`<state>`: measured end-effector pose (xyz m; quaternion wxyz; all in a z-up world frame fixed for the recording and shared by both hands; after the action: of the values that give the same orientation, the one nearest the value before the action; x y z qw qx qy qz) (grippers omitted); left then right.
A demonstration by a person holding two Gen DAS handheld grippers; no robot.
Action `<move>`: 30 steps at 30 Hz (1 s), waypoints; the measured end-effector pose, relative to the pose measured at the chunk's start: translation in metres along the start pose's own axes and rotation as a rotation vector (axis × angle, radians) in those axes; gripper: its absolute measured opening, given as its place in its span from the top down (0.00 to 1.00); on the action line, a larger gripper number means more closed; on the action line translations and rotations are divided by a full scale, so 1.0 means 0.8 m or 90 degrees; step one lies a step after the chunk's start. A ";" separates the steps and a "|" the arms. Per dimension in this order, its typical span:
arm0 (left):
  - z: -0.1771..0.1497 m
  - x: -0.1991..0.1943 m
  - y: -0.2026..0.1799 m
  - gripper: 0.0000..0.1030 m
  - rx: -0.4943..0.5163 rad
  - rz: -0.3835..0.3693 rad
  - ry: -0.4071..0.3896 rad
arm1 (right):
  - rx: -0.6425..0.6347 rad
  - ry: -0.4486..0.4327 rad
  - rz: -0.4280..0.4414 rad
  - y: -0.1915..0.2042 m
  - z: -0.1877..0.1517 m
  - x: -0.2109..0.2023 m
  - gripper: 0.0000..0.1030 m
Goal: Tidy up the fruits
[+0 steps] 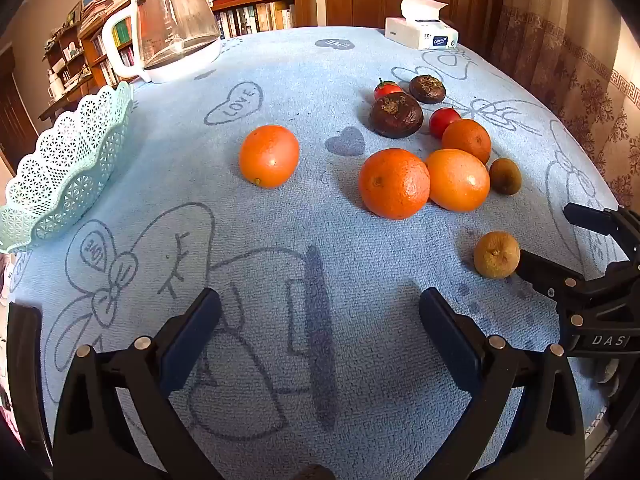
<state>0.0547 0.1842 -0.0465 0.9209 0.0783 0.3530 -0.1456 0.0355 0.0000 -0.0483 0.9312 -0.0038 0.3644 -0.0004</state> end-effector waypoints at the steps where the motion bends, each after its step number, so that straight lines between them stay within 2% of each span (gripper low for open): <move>1: 0.000 0.000 0.000 0.02 -0.001 -0.001 -0.001 | 0.002 0.000 0.002 0.000 0.000 0.000 0.05; 30: 0.001 0.001 0.001 0.02 0.000 -0.001 -0.001 | 0.002 0.001 0.001 0.000 0.000 0.000 0.05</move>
<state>0.0558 0.1849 -0.0465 0.9210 0.0777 0.3526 -0.1460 0.0356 0.0000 -0.0485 0.9310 -0.0024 0.3650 -0.0002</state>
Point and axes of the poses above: each gripper's, at about its wrist camera, not at the fingertips, and x roughly the way its jaws point, y to its left, z to its top, the point moved 6 cm from there along x, roughly the way its jaws point, and after that the axes turned 11 degrees about -y, right-handed, at the moved point
